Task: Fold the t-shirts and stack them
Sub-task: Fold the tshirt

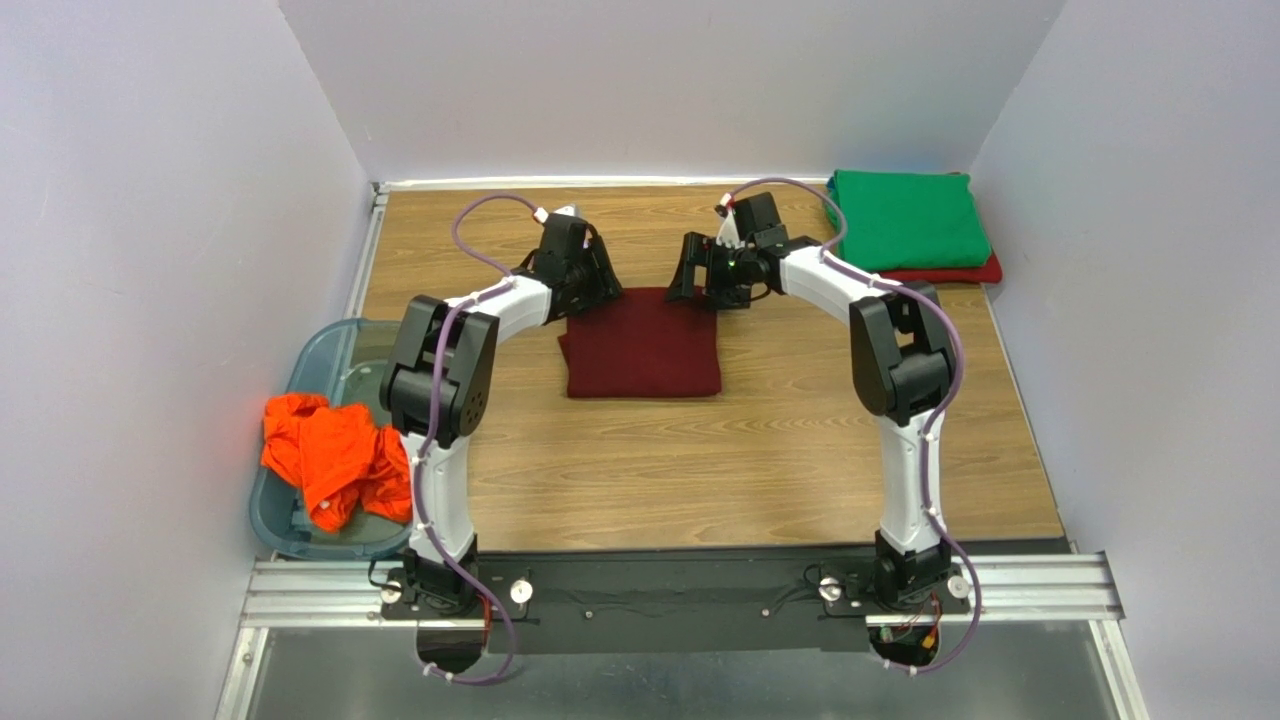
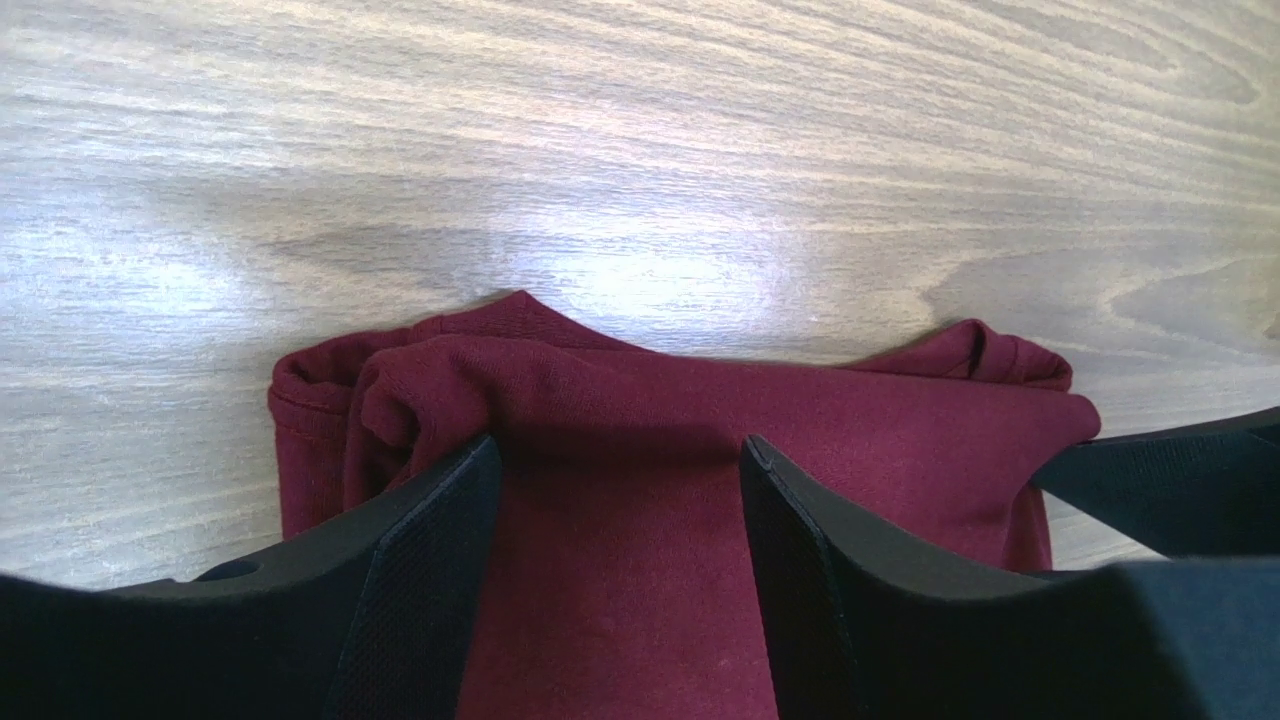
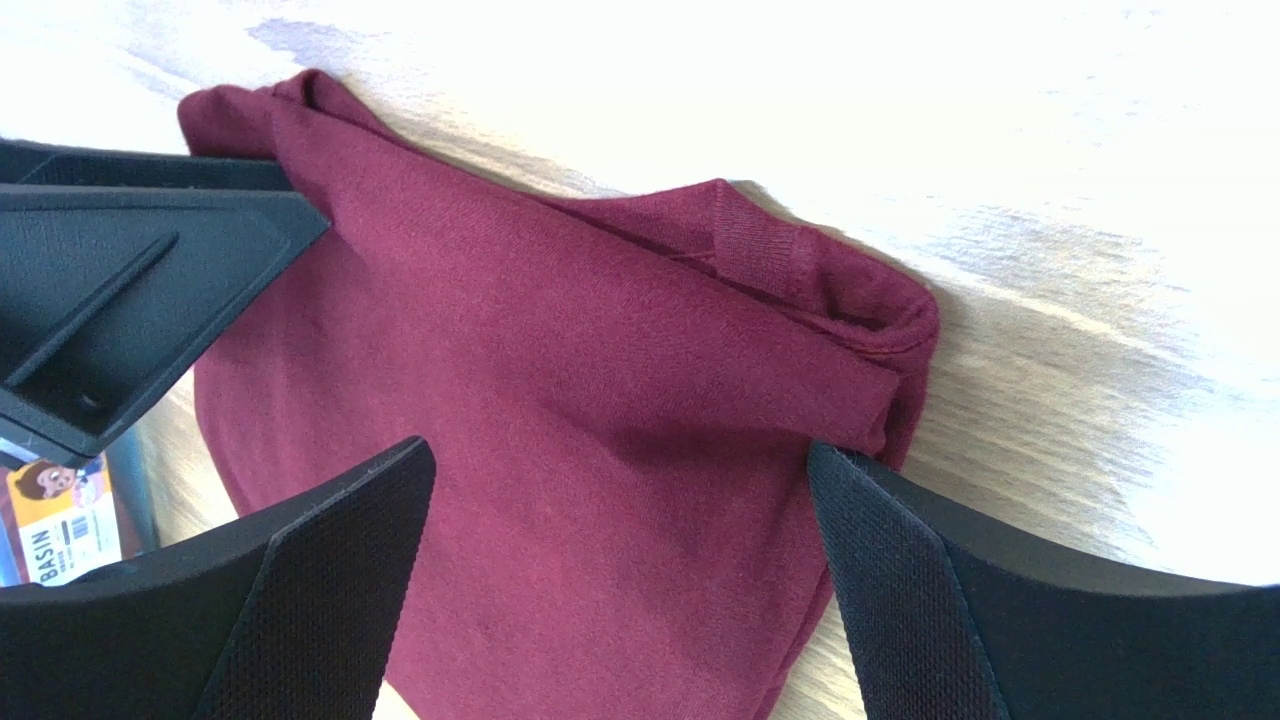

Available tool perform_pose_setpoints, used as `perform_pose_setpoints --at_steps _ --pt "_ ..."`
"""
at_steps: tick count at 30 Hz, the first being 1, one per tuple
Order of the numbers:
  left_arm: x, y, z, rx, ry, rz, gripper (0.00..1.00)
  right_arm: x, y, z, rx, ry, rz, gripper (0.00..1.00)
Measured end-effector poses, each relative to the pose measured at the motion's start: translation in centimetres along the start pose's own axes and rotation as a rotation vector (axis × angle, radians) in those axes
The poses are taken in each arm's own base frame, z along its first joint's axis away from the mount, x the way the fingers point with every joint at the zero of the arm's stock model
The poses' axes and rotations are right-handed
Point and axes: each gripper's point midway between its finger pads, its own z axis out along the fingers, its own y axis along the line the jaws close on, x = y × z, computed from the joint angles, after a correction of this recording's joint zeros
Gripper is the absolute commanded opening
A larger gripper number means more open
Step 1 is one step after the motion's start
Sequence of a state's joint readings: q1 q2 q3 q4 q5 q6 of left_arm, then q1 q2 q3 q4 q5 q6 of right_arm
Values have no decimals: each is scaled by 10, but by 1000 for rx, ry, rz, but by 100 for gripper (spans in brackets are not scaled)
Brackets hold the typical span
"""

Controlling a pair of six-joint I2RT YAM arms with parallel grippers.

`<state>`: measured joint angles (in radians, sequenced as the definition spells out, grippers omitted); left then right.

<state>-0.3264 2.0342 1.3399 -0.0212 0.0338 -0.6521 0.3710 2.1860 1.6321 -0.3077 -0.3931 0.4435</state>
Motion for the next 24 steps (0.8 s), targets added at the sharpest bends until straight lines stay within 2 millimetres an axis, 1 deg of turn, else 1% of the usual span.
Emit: perform_pose_setpoints --at_steps 4,5,6,8,9,11,12,13,14,15,16,17,18,19,20,21,24 --pt "-1 1 -2 -5 2 -13 68 -5 0 -1 8 -15 -5 100" --pt "-3 1 -5 -10 0 -14 68 -6 1 -4 11 -19 -7 100" --pt "-6 0 -10 -13 -8 -13 69 -8 2 -7 15 -27 -12 100" --pt "-17 -4 -31 -16 -40 -9 72 -16 9 -23 25 -65 -27 100" --pt "-25 -6 -47 -16 -70 -6 74 -19 11 -36 41 -89 -35 100" --pt "-49 -18 -87 9 -159 -3 76 -31 24 -74 59 -169 -54 100" --pt "-58 -22 -102 17 -195 -3 76 -33 26 -87 69 -201 -59 100" --pt "-76 -32 -132 46 -268 -4 77 -37 32 -113 87 -258 -64 100" --pt "-87 -37 -153 62 -321 -6 77 -41 38 -135 97 -310 -67 100" --pt "-98 -42 -181 83 -382 -11 77 -43 42 -153 101 -352 -70 100" --pt "-105 -45 -205 105 -436 -15 78 -44 46 -173 110 -401 -67 100" --pt "-108 -45 -222 116 -471 -20 81 -45 49 -189 119 -443 -64 100" --pt "-109 -44 -241 127 -507 -26 86 -45 49 -202 129 -480 -53 100" --pt "-108 -42 -257 137 -537 -30 93 -44 49 -208 134 -501 -48 100" --pt "-105 -39 -269 142 -560 -37 98 -40 45 -212 144 -512 -39 100" --pt "-98 -32 -279 140 -572 -44 98 -34 39 -212 159 -508 -20 100" --pt "-78 -14 -309 145 -619 -84 98 -6 13 -194 214 -444 21 100"
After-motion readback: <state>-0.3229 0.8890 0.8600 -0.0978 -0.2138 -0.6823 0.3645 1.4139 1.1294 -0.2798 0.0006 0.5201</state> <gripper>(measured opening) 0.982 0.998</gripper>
